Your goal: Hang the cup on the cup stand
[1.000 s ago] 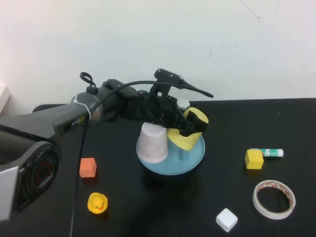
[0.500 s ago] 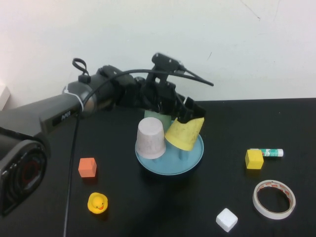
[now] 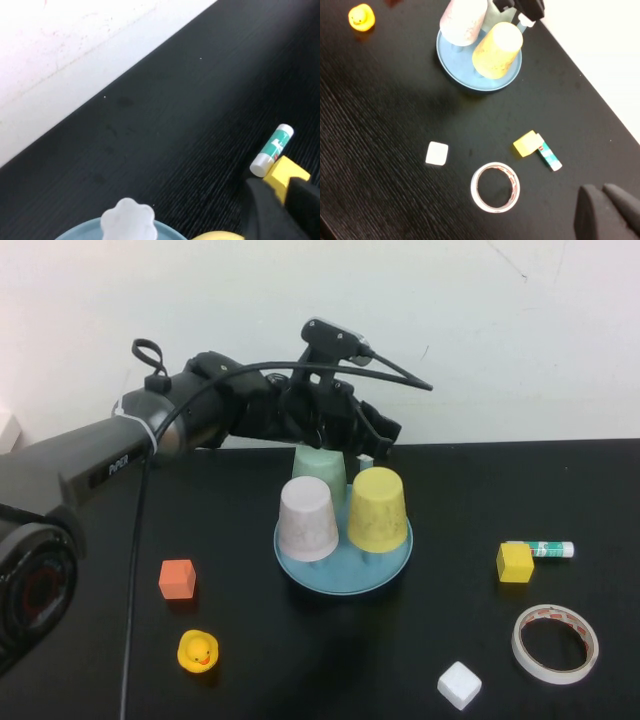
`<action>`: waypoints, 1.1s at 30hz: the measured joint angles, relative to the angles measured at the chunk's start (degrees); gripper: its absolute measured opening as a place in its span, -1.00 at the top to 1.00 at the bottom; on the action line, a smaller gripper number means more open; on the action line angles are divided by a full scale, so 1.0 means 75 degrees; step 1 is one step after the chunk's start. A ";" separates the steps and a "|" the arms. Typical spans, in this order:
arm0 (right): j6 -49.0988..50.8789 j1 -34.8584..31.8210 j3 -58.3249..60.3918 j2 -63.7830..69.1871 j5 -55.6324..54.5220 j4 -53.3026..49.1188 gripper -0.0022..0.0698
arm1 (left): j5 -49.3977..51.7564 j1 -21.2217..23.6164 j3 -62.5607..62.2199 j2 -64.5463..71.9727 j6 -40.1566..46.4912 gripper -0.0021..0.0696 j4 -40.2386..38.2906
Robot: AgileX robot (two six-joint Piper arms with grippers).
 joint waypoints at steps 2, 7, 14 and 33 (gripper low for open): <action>0.0000 0.0000 0.0000 -0.0007 0.0000 -0.0013 0.94 | 0.0050 0.0000 0.0000 -0.0069 0.0058 0.83 0.0092; 0.0000 0.0000 0.0026 -0.0324 0.0000 -0.0013 0.94 | -0.0162 -0.0011 0.0000 -0.0741 -0.0024 0.93 0.1136; -0.0001 0.0000 0.1569 -0.1858 -0.0270 0.0009 0.94 | -0.0462 -0.0011 0.0000 -0.2515 -0.0974 0.94 0.3425; -0.0001 0.0000 0.6854 -0.3946 -0.2024 0.0033 0.94 | -0.0700 -0.0011 0.3066 -0.7523 -0.4283 0.94 0.8229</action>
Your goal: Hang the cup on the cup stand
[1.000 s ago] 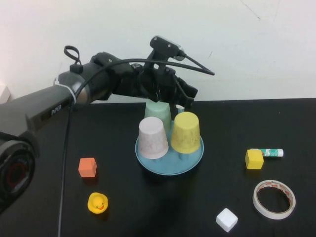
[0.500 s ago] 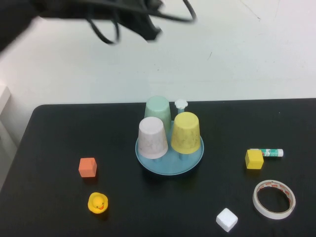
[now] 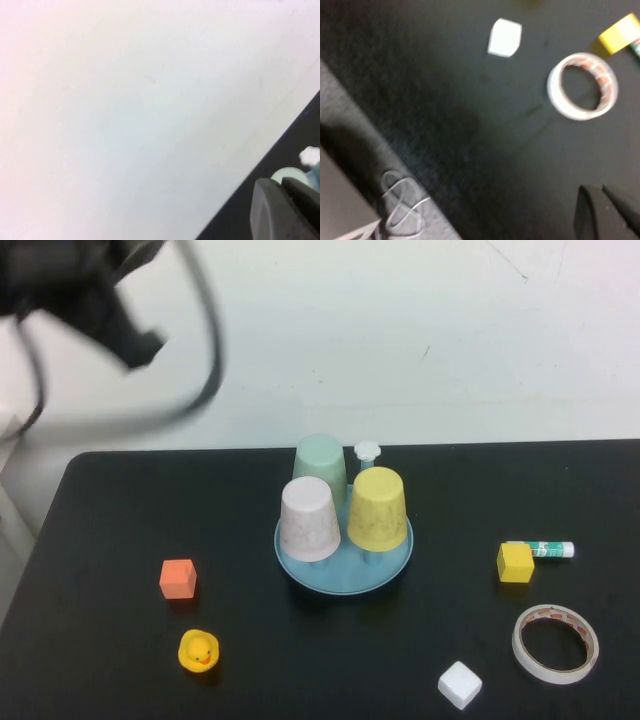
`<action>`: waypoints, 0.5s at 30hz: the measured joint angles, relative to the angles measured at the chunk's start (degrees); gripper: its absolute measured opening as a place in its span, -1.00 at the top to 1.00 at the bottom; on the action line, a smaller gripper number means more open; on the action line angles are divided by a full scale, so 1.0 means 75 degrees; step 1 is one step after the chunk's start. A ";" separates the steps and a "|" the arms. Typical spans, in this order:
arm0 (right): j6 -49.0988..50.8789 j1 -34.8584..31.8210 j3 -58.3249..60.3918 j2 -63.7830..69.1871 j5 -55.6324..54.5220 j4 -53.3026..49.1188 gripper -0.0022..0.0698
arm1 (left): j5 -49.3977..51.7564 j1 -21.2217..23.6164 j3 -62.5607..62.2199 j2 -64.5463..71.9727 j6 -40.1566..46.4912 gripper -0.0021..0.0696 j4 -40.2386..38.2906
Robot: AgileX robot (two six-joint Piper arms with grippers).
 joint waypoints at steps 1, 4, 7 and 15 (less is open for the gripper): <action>0.0000 0.0000 0.0131 0.0000 0.0000 0.0050 0.94 | -0.0281 0.0000 0.0385 -0.0294 -0.0108 0.94 0.0143; -0.0028 0.0000 0.0431 -0.0016 0.0005 0.0122 0.94 | -0.1164 0.0000 0.1439 -0.1092 -0.0528 0.94 0.0471; -0.0061 0.0000 0.0472 -0.0016 -0.0023 0.0122 0.94 | -0.1789 0.0000 0.2253 -0.1735 -0.0659 0.94 0.0568; -0.0089 0.0000 0.0472 -0.0016 -0.0058 0.0132 0.94 | -0.2249 0.0000 0.4228 -0.3646 -0.0963 0.94 0.0593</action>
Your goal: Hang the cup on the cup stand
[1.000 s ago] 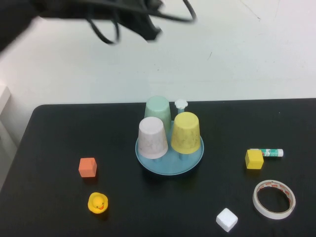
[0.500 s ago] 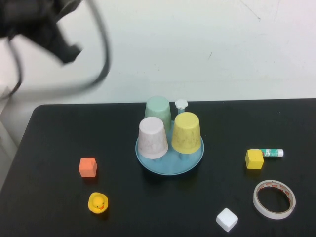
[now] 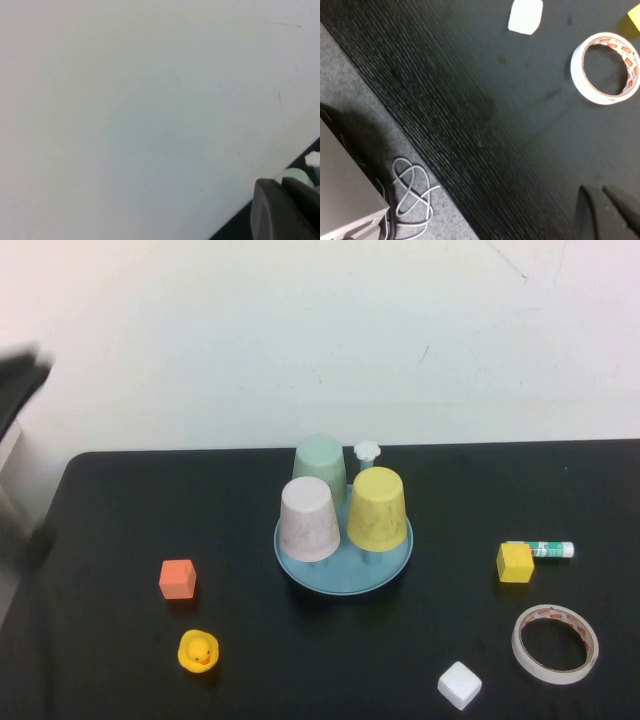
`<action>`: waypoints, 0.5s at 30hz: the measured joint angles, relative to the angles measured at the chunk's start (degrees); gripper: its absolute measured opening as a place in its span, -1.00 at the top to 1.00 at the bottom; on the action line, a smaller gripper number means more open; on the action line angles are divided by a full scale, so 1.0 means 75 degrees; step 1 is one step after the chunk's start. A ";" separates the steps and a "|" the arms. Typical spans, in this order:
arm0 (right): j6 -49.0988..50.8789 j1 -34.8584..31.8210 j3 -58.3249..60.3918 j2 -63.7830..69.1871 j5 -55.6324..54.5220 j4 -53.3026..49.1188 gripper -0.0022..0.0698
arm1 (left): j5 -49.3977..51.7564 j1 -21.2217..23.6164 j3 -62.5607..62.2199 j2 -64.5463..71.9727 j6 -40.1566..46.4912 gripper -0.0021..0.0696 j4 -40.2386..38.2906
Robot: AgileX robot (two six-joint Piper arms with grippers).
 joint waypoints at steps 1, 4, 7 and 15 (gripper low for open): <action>0.0000 0.0000 0.0000 0.0000 0.0000 0.0000 0.94 | -0.0017 0.0000 0.0315 -0.0322 -0.0015 0.94 0.0000; 0.0000 0.0000 0.0000 0.0000 0.0000 0.0000 0.94 | -0.0172 0.0000 0.1196 -0.1230 -0.0113 0.94 0.0000; 0.0000 0.0000 0.0000 0.0000 -0.0011 0.0000 0.94 | -0.0209 0.0000 0.2033 -0.2022 -0.0356 0.94 0.0000; -0.0017 0.0000 0.0000 0.0000 -0.0011 0.0000 0.94 | 0.0320 0.0000 0.4023 -0.3449 -0.0516 0.94 0.0000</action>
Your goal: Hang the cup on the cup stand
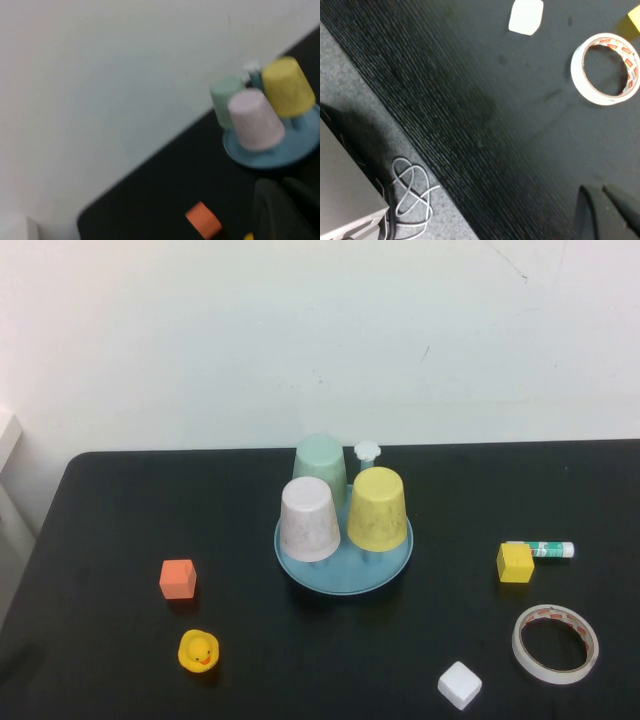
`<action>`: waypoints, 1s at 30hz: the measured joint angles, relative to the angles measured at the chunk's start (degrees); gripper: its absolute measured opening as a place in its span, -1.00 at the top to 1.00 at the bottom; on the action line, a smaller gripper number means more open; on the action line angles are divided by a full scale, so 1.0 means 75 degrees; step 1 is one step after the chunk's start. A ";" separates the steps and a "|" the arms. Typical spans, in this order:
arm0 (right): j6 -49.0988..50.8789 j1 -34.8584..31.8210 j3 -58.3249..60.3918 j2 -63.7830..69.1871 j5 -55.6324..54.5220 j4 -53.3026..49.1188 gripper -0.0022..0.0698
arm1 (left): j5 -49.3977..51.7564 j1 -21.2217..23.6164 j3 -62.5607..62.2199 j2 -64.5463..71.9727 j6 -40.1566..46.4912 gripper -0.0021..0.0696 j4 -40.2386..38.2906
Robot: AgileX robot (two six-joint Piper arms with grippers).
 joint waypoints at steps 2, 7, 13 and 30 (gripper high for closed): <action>0.0000 0.0000 0.0000 0.0000 0.0000 0.0000 0.94 | 0.0054 0.0000 0.0458 -0.0091 -0.0017 0.94 0.0013; 0.0000 0.0000 0.0000 0.0000 0.0000 0.0000 0.94 | 0.0116 0.0059 0.1188 -0.0199 -0.0857 0.94 0.0089; 0.0000 0.0000 0.0000 0.0000 -0.0017 0.0021 0.94 | 0.0116 0.0960 0.1609 -0.0888 -0.1211 0.94 0.0209; 0.0000 0.0000 0.0000 0.0000 -0.0017 0.0069 0.94 | 0.0385 0.2680 0.2624 -0.2373 -0.2068 0.94 -0.0231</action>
